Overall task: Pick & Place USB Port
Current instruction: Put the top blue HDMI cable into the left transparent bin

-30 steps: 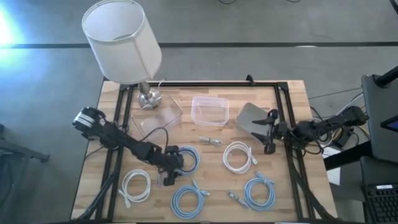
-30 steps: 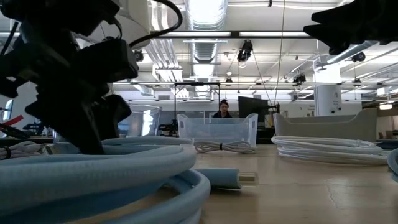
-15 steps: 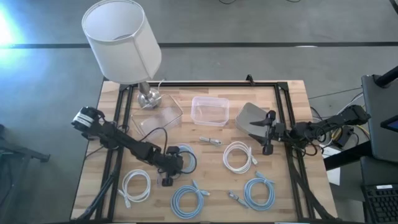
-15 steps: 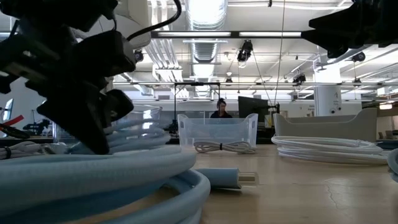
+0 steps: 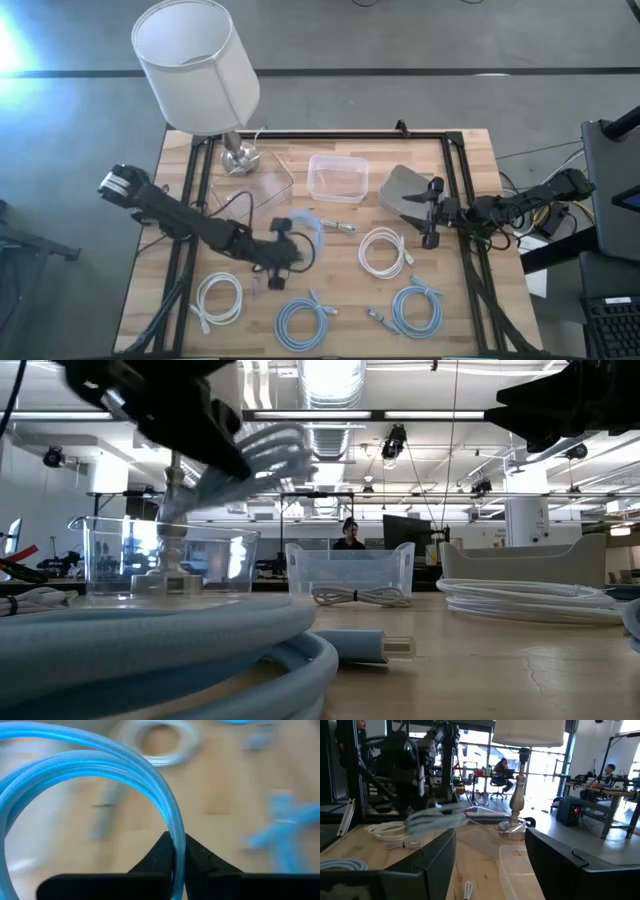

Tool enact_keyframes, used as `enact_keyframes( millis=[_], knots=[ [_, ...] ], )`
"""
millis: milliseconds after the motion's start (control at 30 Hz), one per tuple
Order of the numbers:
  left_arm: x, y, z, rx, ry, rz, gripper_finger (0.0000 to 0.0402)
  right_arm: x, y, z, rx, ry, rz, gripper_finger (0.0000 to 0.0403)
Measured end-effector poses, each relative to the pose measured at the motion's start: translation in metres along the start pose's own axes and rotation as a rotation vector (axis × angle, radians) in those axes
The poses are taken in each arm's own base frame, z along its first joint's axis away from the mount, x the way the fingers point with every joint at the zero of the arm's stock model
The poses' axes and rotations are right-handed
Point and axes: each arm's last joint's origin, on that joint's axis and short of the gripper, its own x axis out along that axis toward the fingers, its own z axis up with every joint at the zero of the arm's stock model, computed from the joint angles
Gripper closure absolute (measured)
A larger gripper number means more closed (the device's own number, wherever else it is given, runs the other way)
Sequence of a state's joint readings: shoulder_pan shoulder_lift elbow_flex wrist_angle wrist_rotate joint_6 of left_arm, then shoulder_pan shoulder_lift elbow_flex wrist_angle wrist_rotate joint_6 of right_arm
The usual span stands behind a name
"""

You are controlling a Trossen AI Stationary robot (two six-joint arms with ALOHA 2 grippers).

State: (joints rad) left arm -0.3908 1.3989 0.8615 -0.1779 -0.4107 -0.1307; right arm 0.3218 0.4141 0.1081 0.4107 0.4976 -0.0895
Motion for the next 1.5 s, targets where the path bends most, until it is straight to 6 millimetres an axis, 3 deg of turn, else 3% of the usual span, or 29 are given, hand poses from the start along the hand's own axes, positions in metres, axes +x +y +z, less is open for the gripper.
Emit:
enact_keyframes(
  millis=[167, 400, 733, 867, 1233, 1500],
  knots=[
    [-0.029, 0.022, 0.011, 0.007, 0.021, 0.326, 0.037, 0.0, 0.0, 0.0, 0.0, 0.0, 0.0, 0.0168],
    [-0.041, 0.055, 0.01, -0.104, 0.043, 0.497, 0.0378, 0.0, 0.0, 0.0, 0.0, 0.0, 0.0, 0.0168],
    [-0.016, 0.1, -0.022, -0.367, 0.113, 0.73, 0.0376, 0.0, 0.0, 0.0, 0.0, 0.0, -0.001, 0.0168],
    [-0.01, 0.112, -0.033, -0.45, 0.061, 0.878, 0.0374, 0.0, 0.0, 0.0, 0.0, 0.0, -0.001, 0.0168],
    [0.017, 0.114, -0.071, -0.512, 0.019, 0.957, 0.0374, 0.0, 0.0, 0.0, 0.0, 0.0, 0.0, 0.0168],
    [0.026, 0.113, -0.079, -0.561, 0.017, 0.973, 0.0343, 0.0, 0.0, 0.0, -0.016, 0.0, 0.0, 0.0168]
  ],
)
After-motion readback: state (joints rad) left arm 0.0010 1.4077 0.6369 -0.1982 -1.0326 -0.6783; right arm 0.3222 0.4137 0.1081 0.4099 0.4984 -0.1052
